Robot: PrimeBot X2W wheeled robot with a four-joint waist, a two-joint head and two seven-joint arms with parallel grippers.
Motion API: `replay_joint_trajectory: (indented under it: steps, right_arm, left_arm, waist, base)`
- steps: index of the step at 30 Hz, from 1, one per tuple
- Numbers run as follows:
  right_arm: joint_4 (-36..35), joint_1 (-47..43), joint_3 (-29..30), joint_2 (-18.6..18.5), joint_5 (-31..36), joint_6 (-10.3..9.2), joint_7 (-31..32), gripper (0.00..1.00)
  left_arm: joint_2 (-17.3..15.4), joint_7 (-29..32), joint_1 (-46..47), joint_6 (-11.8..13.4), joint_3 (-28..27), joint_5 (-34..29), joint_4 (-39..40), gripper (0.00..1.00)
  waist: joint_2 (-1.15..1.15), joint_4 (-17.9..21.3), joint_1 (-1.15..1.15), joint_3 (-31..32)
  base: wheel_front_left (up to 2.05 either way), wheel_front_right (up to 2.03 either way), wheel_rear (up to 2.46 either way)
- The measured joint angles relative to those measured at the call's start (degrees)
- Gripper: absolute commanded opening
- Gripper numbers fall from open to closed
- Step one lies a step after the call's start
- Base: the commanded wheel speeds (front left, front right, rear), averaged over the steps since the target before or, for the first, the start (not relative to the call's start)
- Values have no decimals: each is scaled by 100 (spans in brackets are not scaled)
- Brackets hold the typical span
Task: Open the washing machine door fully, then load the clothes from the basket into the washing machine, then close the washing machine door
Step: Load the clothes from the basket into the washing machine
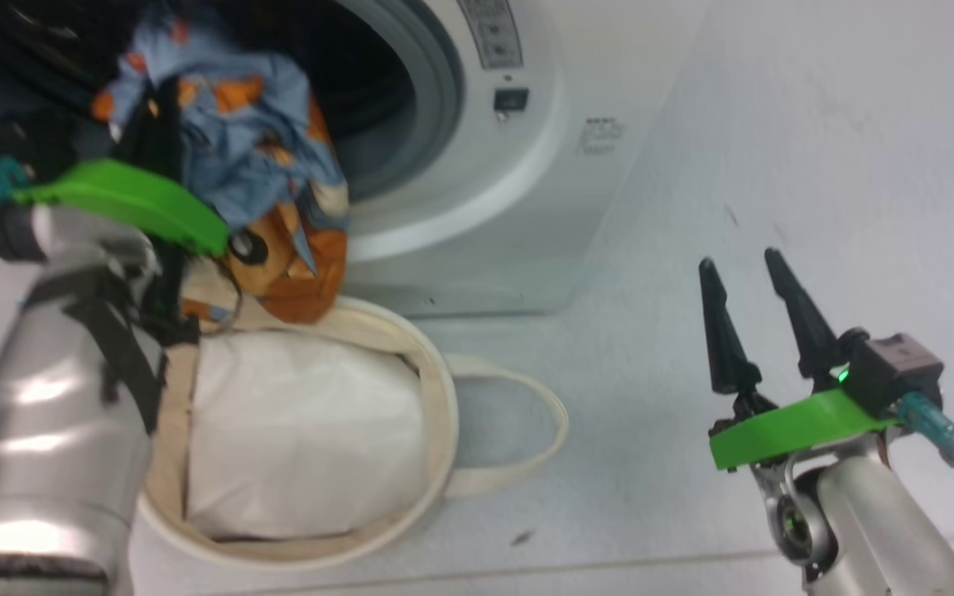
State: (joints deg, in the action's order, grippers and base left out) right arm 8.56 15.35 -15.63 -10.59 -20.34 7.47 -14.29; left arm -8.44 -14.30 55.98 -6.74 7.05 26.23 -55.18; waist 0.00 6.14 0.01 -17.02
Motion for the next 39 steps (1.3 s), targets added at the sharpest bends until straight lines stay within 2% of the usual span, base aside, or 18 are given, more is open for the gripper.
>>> replay_joint_trajectory:
  steps: [5,11,13,18,19,21,25,29,36,39]
  right_arm:
    - [-135,107,113,20,89,0,0,100]
    - [-216,225,224,127,177,0,0,100]
    - [-226,258,209,166,178,0,0,100]
    - [-245,301,210,172,202,0,0,100]
    - [-254,315,211,174,211,0,0,100]
    - [-260,315,212,176,211,0,0,100]
    - [-288,318,221,190,222,0,0,100]
    - [-335,322,255,223,269,0,0,100]
    - [-448,322,370,243,322,0,0,100]
    - [-539,324,458,258,341,0,0,100]
  left_arm:
    - [-183,0,407,1,-124,-159,-225,0]
    - [-166,-4,778,23,-1017,-328,1196,0]
    - [-123,-51,798,20,-1225,-453,1352,0]
    - [5,-49,679,8,-1298,-749,860,0]
    - [-7,-48,727,-33,-1158,-859,316,0]
    - [-19,-43,783,-34,-1038,-958,-142,0]
    - [-102,-34,1169,-35,-771,-1131,-903,0]
    - [-244,15,1769,-32,-616,-1280,-1334,0]
    - [-398,5,2458,29,-571,-1347,-1503,0]
    - [-431,-1,2628,93,-654,-1344,-933,0]
  waist:
    - [0,201,0,-479]
    - [0,371,1,-922]
    - [0,414,0,-988]
    - [0,462,-1,-1075]
    - [0,473,-1,-1117]
    - [0,486,-1,-1171]
    - [0,529,-1,-1309]
    - [0,591,-1,-1481]
    - [0,688,-1,-1809]
    - [0,712,0,-1999]
  base:
    - [0,0,0]
    - [0,0,0]
    - [0,0,0]
    - [0,0,0]
    - [0,0,0]
    - [0,0,0]
    - [0,0,0]
    - [0,0,0]
    - [0,0,0]
    - [0,0,0]
